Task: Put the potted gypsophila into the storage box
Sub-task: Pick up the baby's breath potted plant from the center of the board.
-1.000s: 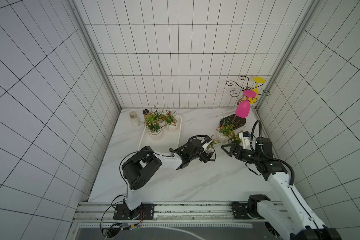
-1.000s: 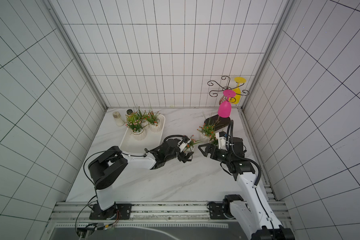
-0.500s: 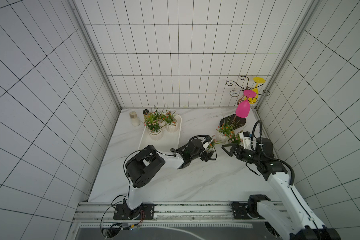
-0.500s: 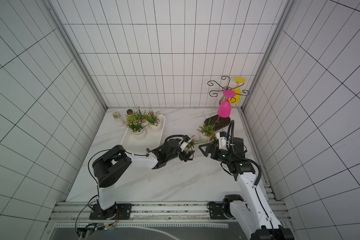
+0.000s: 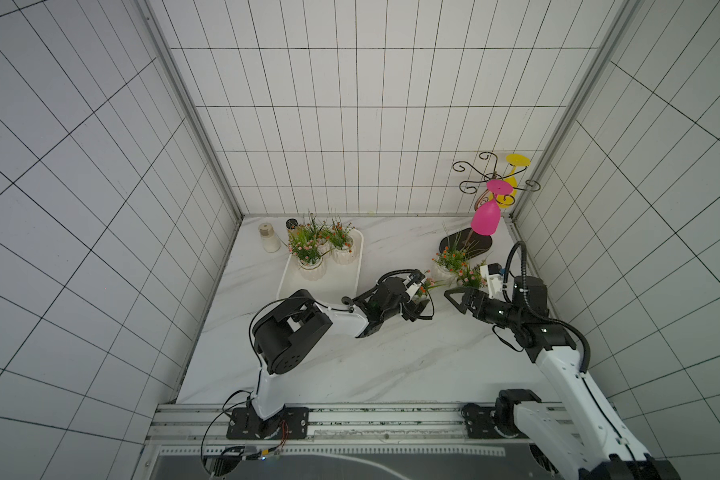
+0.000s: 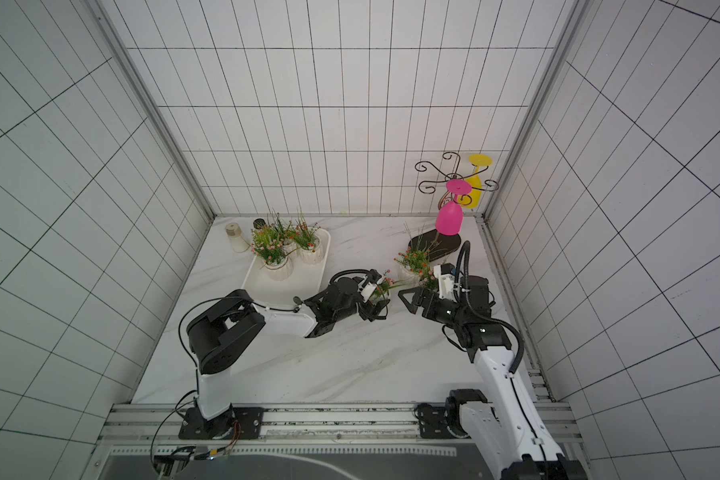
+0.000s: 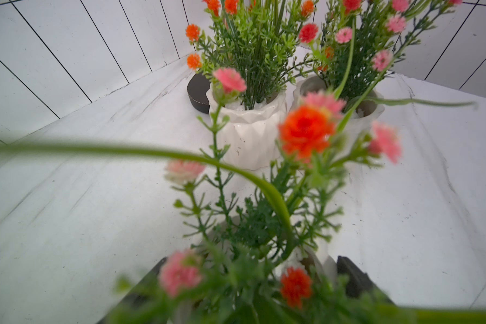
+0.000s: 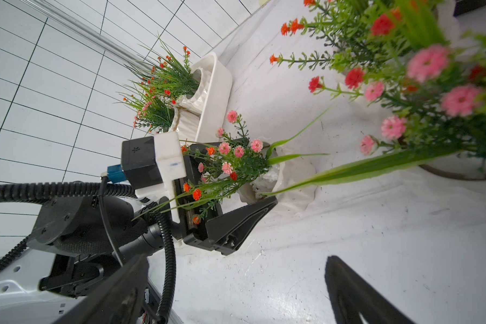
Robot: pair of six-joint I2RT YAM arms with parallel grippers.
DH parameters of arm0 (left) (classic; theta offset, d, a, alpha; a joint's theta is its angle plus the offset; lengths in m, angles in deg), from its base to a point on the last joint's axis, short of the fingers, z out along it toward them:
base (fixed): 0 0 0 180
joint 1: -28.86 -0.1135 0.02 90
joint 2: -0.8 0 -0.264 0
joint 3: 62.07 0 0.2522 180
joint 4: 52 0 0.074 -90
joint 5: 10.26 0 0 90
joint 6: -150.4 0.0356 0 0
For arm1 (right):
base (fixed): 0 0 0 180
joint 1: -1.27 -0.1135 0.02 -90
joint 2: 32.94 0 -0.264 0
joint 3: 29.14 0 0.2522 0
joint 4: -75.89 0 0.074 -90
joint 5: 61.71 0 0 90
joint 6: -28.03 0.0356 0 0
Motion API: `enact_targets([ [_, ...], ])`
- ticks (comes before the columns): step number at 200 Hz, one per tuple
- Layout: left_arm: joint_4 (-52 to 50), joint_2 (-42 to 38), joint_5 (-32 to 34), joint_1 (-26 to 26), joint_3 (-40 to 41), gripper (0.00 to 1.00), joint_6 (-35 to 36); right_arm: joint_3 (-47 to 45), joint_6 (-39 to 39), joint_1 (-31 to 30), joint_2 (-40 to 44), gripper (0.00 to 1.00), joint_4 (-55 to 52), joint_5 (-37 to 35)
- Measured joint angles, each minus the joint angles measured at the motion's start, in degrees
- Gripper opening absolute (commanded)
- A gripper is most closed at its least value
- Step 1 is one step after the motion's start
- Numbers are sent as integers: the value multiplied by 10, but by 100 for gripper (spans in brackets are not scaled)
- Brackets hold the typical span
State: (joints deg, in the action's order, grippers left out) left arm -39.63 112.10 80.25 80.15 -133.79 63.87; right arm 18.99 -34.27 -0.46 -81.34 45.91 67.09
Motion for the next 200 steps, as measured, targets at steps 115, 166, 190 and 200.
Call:
enact_targets([
  [115,-52,-53,7,0,21,72,0,-5,-2,1,4,98,0,8],
  [166,-71,-101,10,0,28,71,0,-5,-10,3,16,98,0,24],
  [190,-74,-114,11,0,28,71,0,-6,-10,4,25,98,0,35],
  [200,-78,-119,11,0,28,71,0,-6,-10,4,28,98,0,40],
])
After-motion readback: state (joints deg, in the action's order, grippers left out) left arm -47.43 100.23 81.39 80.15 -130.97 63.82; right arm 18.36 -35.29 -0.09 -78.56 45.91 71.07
